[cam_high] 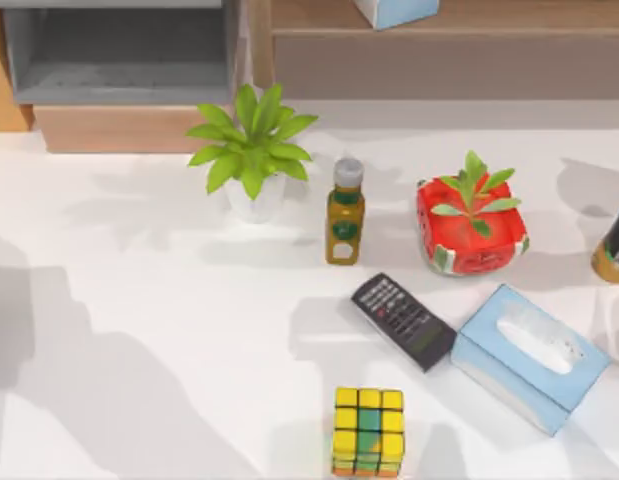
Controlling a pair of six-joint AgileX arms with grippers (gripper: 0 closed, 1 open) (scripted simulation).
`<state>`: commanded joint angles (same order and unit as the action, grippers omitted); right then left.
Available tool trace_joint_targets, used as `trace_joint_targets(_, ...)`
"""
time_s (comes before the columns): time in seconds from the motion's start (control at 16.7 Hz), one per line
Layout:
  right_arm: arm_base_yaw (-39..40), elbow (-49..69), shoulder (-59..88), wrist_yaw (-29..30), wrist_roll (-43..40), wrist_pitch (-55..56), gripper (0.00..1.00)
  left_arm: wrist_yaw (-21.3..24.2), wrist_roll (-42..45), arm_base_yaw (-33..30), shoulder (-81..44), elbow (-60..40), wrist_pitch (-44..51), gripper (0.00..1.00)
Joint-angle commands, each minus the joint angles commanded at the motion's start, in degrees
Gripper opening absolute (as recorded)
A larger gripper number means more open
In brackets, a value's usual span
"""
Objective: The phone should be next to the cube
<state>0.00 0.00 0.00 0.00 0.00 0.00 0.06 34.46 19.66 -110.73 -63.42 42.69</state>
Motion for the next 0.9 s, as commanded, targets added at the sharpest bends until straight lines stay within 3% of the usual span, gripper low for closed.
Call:
trace_joint_targets(0.18, 0.0, 0.0, 0.0, 0.0, 0.0, 0.0, 1.00, 0.0, 0.0, 0.0, 0.0, 0.0, 0.0, 1.00)
trace_joint_targets(0.9, 0.0, 0.0, 0.0, 0.0, 0.0, 0.0, 1.00, 0.0, 0.0, 0.0, 0.0, 0.0, 0.0, 0.10)
